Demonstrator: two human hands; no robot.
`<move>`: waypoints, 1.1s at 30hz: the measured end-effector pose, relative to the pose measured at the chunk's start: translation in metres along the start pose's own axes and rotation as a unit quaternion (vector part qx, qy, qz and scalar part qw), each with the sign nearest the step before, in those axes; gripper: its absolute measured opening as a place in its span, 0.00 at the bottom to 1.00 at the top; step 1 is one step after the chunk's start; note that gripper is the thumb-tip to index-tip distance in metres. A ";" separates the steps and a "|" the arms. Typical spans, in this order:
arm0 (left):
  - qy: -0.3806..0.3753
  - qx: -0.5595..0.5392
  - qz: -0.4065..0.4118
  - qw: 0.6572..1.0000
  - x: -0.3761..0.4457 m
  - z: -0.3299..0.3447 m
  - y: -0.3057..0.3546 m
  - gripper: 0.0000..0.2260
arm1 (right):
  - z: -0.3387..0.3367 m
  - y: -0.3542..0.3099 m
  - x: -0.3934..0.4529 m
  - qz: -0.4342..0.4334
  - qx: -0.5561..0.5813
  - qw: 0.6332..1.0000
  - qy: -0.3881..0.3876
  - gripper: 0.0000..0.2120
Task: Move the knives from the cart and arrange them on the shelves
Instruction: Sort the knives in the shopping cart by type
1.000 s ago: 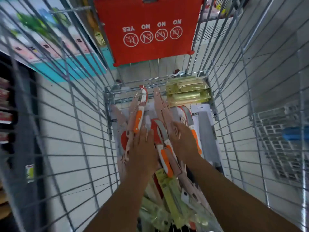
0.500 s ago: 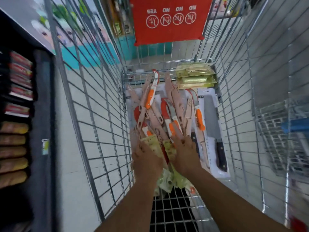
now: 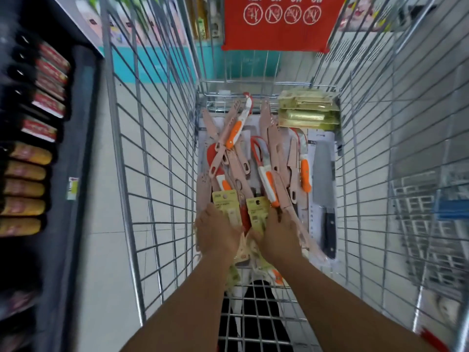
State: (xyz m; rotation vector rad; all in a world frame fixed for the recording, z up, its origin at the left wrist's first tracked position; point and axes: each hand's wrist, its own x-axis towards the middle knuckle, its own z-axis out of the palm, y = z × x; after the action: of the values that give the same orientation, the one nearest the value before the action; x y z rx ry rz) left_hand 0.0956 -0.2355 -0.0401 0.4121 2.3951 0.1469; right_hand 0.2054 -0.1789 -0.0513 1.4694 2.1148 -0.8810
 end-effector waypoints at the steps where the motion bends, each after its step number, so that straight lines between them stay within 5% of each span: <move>1: 0.007 -0.003 0.001 1.000 -0.001 0.000 -0.001 0.34 | 0.000 0.000 0.000 -0.003 -0.007 1.000 -0.008 0.37; 7: 0.003 -0.108 -0.069 0.992 -0.012 0.007 -0.006 0.27 | 0.007 0.003 -0.001 -0.030 0.009 0.999 -0.010 0.33; 13: 0.013 -0.156 -0.030 0.987 -0.025 0.005 -0.013 0.24 | 0.013 0.003 -0.001 0.017 0.076 0.997 0.001 0.24; 19: 0.033 -0.177 0.072 0.981 -0.027 -0.003 -0.018 0.41 | -0.010 -0.004 -0.004 0.055 0.261 0.963 0.036 0.07; 24: 0.004 -0.144 0.169 0.975 -0.015 -0.003 -0.015 0.48 | -0.015 -0.010 -0.005 0.076 0.365 0.927 0.048 0.08; 27: -0.033 -0.169 0.190 0.967 -0.014 0.003 -0.013 0.43 | -0.011 -0.008 -0.006 0.077 0.370 0.925 0.040 0.06; 33: -0.039 -0.074 0.053 0.995 0.005 0.020 -0.028 0.20 | -0.008 -0.007 -0.006 0.074 0.342 0.937 -0.006 0.12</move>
State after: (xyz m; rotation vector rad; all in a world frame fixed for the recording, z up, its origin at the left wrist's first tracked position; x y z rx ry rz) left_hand 0.0984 -0.2600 -0.0643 0.4663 2.2693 0.3486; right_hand 0.2015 -0.1790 -0.0399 1.8974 1.7232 -1.6652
